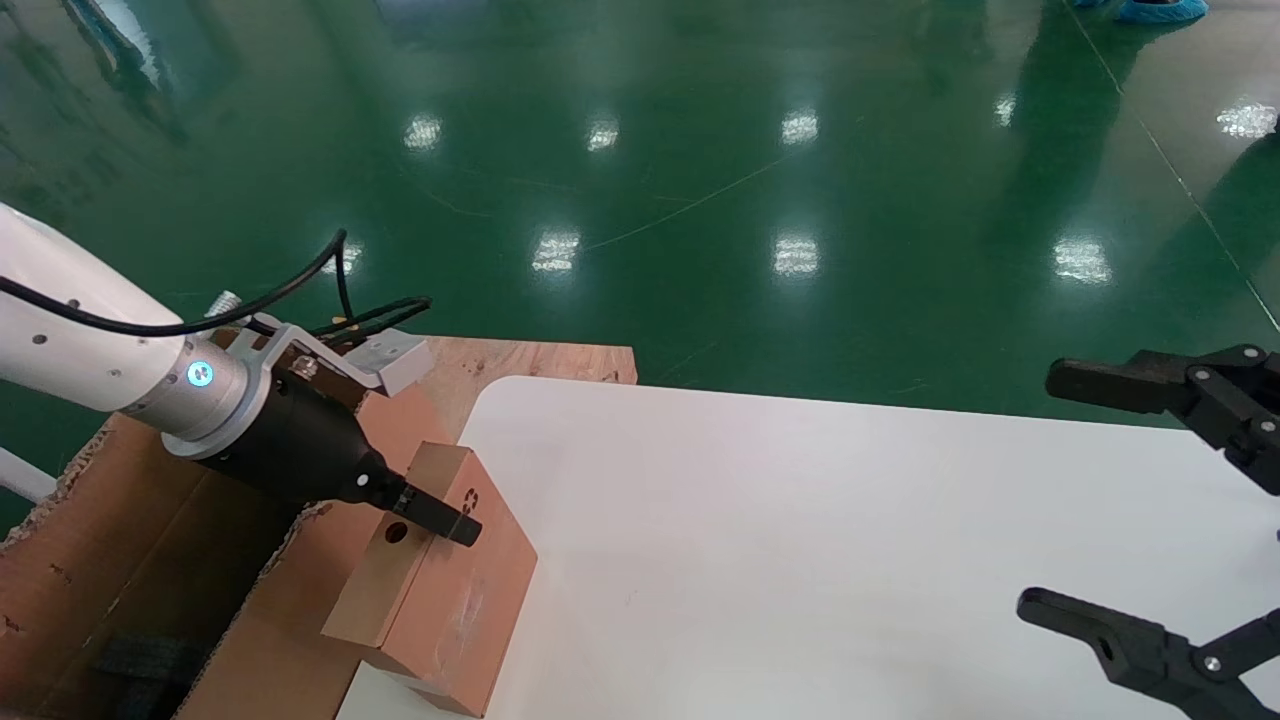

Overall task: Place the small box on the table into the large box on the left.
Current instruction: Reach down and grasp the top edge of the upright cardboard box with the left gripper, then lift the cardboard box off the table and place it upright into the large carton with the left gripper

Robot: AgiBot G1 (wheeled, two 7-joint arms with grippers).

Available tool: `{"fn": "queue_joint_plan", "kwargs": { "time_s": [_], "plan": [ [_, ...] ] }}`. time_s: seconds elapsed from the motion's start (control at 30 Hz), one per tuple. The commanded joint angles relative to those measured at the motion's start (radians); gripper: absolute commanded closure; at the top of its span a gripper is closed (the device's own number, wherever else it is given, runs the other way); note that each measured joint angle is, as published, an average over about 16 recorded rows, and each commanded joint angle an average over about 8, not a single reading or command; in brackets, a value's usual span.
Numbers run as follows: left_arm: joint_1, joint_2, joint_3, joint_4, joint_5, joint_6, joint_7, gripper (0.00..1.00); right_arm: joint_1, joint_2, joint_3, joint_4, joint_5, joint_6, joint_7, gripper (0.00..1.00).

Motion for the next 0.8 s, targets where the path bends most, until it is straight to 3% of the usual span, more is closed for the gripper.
{"fn": "queue_joint_plan", "kwargs": {
  "time_s": [0.03,0.8],
  "plan": [
    [0.0,0.0,0.0,0.0,0.0,0.0,0.0,1.0,0.0,0.0,0.0,0.0,0.0,0.0,0.0,0.0],
    [-0.046,0.023,-0.021,0.052,-0.008,-0.029,0.05,1.0,0.0,0.0,0.0,0.0,0.0,0.0,0.0,0.0]
  ]
}}
